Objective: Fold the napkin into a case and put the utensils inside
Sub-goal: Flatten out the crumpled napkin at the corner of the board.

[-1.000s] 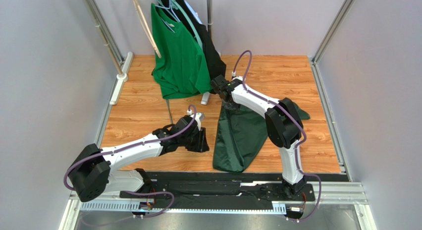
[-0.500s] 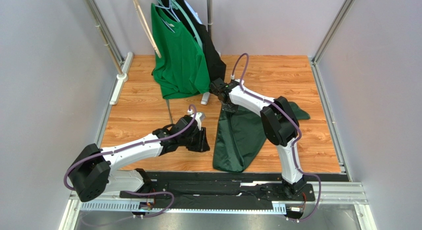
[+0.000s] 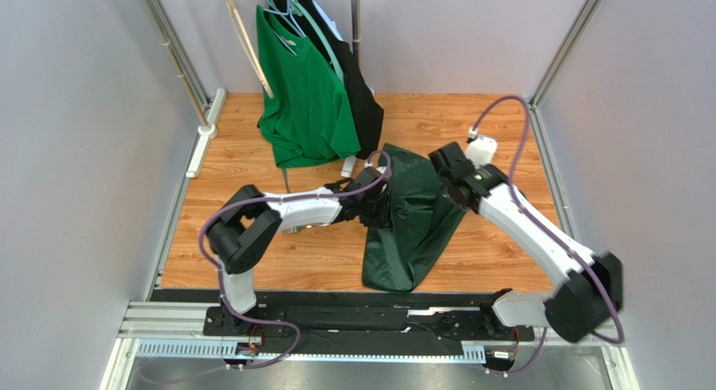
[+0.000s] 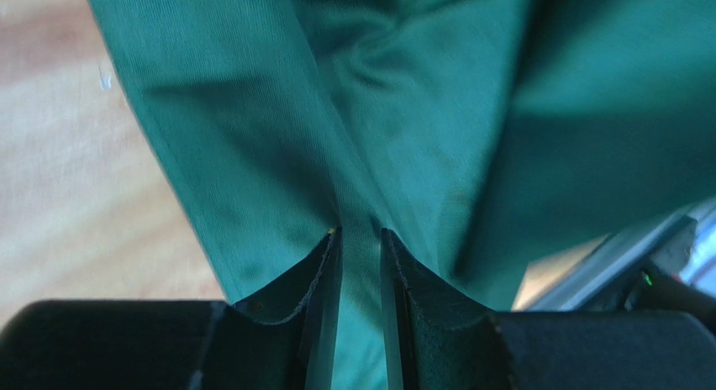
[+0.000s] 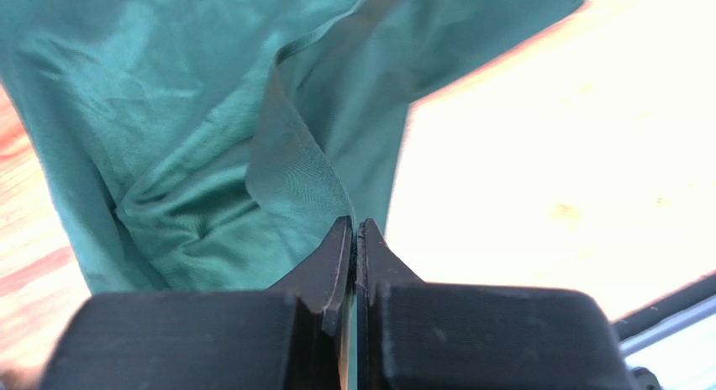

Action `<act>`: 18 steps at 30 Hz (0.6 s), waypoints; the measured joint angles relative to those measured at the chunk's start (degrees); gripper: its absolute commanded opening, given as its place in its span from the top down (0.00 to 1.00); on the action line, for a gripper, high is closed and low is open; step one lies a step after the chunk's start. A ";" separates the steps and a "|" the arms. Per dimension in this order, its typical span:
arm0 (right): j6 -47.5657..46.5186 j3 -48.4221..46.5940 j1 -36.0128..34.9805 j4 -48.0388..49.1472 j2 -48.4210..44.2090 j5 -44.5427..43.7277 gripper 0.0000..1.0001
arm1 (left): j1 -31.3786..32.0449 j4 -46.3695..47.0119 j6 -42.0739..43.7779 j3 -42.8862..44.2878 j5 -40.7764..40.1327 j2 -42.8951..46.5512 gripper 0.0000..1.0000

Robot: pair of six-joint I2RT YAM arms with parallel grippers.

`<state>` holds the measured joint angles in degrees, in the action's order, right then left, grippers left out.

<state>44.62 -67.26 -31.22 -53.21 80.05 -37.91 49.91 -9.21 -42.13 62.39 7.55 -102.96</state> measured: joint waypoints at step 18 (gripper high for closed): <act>1.18 21.59 3.56 -3.10 -35.76 -1.62 1.00 | -1.81 -18.01 8.22 23.71 -11.45 -13.16 0.41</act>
<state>45.80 -45.67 -27.66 -56.31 44.29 -39.53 48.10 -27.22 -33.91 86.11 -3.90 -116.11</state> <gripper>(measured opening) 0.015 0.580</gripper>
